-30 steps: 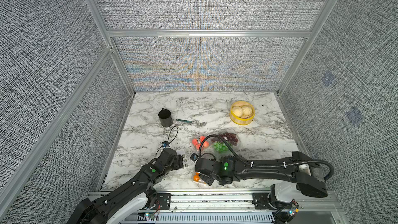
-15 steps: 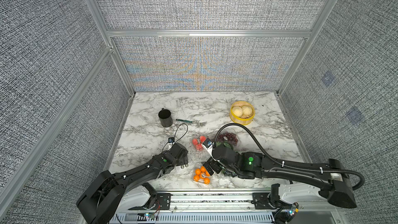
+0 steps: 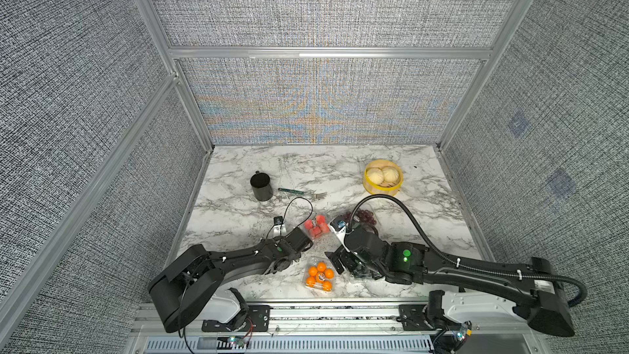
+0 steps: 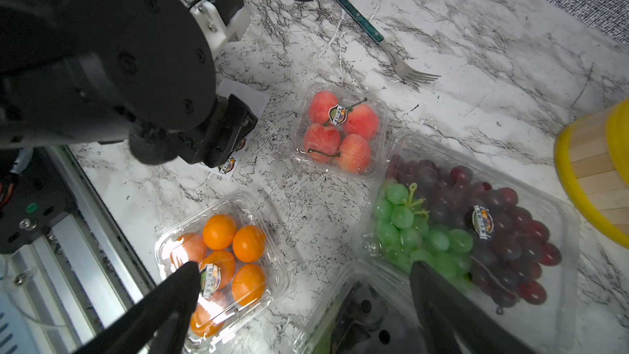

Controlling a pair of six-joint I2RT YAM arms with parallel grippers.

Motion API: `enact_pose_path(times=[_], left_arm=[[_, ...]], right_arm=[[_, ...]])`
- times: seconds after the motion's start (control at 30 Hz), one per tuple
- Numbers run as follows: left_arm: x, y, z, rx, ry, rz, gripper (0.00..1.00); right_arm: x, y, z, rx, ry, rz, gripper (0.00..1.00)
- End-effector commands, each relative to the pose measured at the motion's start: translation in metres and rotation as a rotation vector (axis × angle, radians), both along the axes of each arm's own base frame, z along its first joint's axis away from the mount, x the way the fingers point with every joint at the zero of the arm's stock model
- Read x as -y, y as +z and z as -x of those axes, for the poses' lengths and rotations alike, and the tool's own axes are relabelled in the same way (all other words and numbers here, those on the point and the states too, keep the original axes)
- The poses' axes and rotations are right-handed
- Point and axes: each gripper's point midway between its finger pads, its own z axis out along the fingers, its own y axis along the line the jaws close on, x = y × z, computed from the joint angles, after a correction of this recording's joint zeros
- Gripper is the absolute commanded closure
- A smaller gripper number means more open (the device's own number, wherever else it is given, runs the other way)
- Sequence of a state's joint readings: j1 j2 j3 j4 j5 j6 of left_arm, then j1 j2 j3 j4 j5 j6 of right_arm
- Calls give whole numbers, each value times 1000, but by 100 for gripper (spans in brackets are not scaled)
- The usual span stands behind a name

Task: Label fruit boxes
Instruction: Pick up the label sticker from the center of the board.

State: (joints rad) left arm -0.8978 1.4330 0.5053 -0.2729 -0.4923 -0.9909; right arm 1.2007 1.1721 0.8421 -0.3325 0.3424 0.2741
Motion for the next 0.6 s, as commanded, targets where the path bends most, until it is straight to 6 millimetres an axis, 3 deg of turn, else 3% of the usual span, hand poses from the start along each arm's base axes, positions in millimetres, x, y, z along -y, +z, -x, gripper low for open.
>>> enact_pose_path(times=[0.0,0.03,0.17,0.23,0.33,0.4,0.47,0.57], left_arm=[[-32,-36,61,-328,30,-128,33],[-32,-40,62,-335,22,-127,34],[-18,-53,58,-346,-19,-82,59],[-13,-52,53,-338,-29,-83,61],[-8,-40,43,-305,-47,-91,62],[-4,-25,34,-260,-63,-76,64],[1,-9,26,-214,-84,-41,73],[2,15,14,-137,-121,-10,74]], right_arm=[[6,3,-3,-4,-40,-13,1],[6,3,-2,-5,-38,-19,1],[7,3,0,-8,-28,-42,1],[8,4,0,-8,-26,-51,2],[9,3,-1,-11,-24,-61,2],[7,1,-1,-23,-12,-87,2],[4,-1,-2,-48,4,-116,2],[4,-2,-6,-62,9,-146,2]])
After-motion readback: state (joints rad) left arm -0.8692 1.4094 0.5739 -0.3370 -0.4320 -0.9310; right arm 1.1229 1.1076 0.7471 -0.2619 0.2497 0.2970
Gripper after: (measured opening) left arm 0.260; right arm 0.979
